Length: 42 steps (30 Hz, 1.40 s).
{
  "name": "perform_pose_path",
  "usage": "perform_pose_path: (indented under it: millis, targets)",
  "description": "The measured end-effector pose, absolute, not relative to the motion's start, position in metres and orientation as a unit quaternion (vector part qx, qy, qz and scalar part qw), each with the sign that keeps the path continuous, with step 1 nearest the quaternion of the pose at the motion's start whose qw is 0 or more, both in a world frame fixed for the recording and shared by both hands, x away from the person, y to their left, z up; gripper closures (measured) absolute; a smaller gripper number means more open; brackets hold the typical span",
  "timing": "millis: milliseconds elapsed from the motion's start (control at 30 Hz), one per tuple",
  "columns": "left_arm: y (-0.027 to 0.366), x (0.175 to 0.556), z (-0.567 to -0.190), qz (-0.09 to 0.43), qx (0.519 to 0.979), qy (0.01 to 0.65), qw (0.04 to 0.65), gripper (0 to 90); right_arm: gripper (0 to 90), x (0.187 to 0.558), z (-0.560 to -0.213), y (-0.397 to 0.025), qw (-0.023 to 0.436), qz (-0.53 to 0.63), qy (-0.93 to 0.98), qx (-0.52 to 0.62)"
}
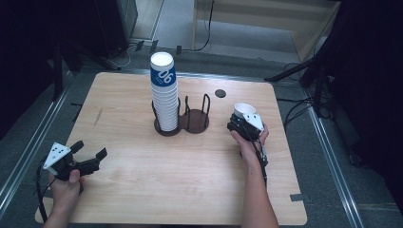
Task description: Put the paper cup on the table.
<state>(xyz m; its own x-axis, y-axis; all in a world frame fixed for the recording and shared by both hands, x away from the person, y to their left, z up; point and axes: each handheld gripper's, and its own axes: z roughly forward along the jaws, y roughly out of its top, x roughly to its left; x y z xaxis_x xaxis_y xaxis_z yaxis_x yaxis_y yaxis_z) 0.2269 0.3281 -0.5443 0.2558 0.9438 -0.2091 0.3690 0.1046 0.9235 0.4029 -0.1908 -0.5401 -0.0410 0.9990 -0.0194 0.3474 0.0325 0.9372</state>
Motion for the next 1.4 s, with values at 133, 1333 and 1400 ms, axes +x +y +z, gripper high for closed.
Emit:
perform_pose_path:
  millis: [133,1333,1400]
  targets:
    - [0.328,0.228,-0.544,0.282,0.606,0.540,0.510,1.9,19.4,0.402,-0.538,-0.191,0.392,0.407,0.598,0.568]
    - [0.327,0.228,-0.544,0.282,0.607,0.543,0.508,1.9,0.0,0.332,-0.510,-0.214,0.375,0.448,0.620,0.524]
    - [0.328,0.228,-0.544,0.281,0.607,0.542,0.509,1.9,0.0,0.325,-0.508,-0.216,0.378,0.451,0.618,0.521]
